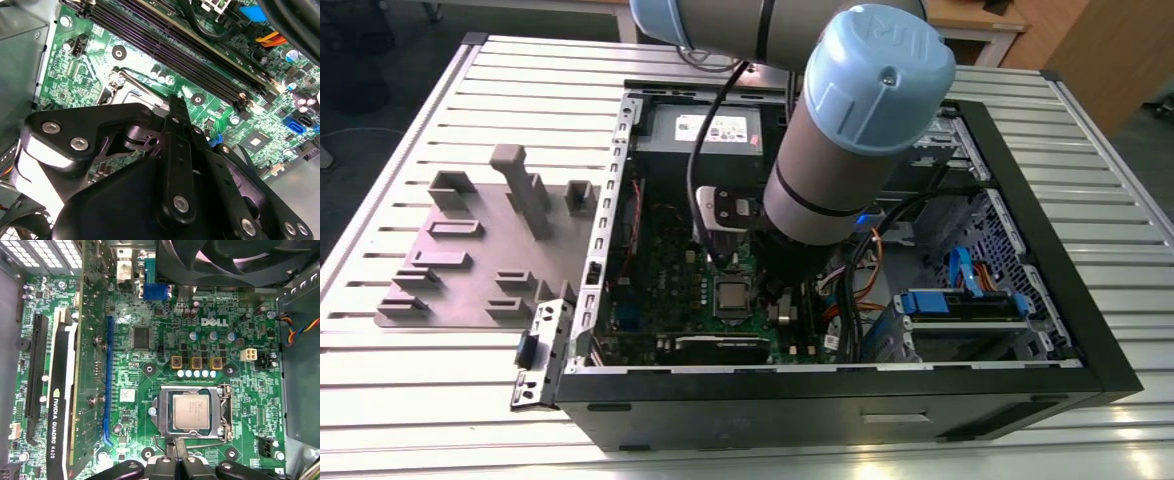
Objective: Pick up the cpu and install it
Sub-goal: 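Install the first cpu locking lever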
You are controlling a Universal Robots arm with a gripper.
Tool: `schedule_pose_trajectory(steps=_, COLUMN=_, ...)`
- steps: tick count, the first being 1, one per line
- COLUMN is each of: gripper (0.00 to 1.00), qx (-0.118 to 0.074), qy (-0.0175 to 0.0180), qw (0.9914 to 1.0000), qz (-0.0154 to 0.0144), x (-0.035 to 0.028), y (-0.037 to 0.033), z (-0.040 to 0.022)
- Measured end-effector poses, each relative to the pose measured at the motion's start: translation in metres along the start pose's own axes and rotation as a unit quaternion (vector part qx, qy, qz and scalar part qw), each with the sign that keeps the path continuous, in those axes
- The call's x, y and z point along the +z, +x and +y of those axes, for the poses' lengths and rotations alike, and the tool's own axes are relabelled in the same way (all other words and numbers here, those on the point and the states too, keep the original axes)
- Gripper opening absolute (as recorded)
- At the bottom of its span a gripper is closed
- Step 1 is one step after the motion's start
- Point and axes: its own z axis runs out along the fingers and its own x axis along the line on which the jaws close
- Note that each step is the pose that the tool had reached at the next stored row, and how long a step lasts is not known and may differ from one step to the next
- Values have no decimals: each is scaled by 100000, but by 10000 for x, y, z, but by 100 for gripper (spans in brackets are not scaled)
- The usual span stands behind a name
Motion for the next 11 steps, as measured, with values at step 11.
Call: schedule_pose_trajectory(steps=11, gripper=11, qx=49, qy=44, qw=99999, qz=444, x=21, y=-20, z=-1)
